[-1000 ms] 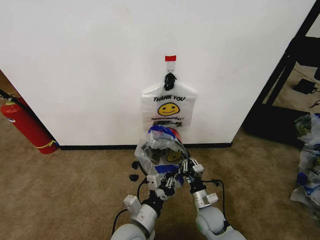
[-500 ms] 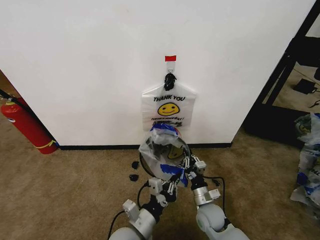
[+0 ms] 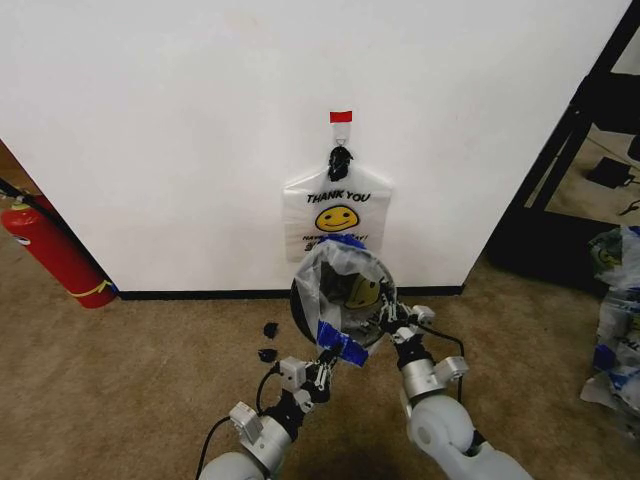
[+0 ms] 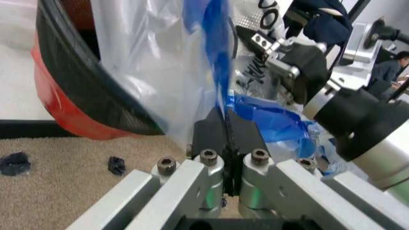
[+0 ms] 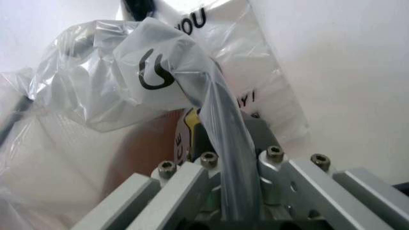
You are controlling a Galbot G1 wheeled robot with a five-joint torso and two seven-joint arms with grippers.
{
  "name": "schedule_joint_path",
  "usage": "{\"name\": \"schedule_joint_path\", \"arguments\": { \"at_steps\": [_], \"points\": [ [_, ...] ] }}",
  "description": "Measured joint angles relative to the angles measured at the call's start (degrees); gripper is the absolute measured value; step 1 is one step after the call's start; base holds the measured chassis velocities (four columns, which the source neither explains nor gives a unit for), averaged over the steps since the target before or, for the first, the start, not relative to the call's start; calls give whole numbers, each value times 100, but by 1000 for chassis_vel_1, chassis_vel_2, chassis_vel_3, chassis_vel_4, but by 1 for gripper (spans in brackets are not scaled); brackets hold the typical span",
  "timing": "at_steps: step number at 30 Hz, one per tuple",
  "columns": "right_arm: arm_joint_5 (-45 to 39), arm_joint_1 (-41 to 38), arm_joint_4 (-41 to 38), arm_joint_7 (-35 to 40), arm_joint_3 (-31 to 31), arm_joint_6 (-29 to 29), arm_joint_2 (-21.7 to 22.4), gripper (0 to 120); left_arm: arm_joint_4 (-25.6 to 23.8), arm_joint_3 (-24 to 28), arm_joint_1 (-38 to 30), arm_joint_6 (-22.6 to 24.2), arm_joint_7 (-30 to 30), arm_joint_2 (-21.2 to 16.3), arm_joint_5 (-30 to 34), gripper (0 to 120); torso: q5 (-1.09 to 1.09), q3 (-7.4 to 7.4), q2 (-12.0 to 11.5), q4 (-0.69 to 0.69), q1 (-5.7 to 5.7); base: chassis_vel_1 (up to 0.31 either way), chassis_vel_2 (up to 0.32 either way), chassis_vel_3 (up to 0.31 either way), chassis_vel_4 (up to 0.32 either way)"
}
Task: Pick up the garbage bag from the wall and place it over the trash bin.
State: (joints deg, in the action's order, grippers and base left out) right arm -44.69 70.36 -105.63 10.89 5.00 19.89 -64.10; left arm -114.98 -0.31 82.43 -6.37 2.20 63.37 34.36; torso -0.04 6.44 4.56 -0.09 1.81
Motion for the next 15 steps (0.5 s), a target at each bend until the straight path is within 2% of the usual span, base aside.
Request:
{"name": "schedule_joint_path", "arguments": {
  "at_steps": [9, 15],
  "points": [
    [-285, -21, -180, 90, 18, -46, -14, 1, 98, 22, 17, -56, 115, 13, -134, 0, 0, 0, 0, 0, 0, 0, 0, 0, 0],
    [-591, 17, -465, 257, 72, -217, 69, 1, 341, -121, -74, -233, 98, 83, -374, 0, -1, 0, 0, 1, 0, 0, 0, 0, 0]
  ]
}}
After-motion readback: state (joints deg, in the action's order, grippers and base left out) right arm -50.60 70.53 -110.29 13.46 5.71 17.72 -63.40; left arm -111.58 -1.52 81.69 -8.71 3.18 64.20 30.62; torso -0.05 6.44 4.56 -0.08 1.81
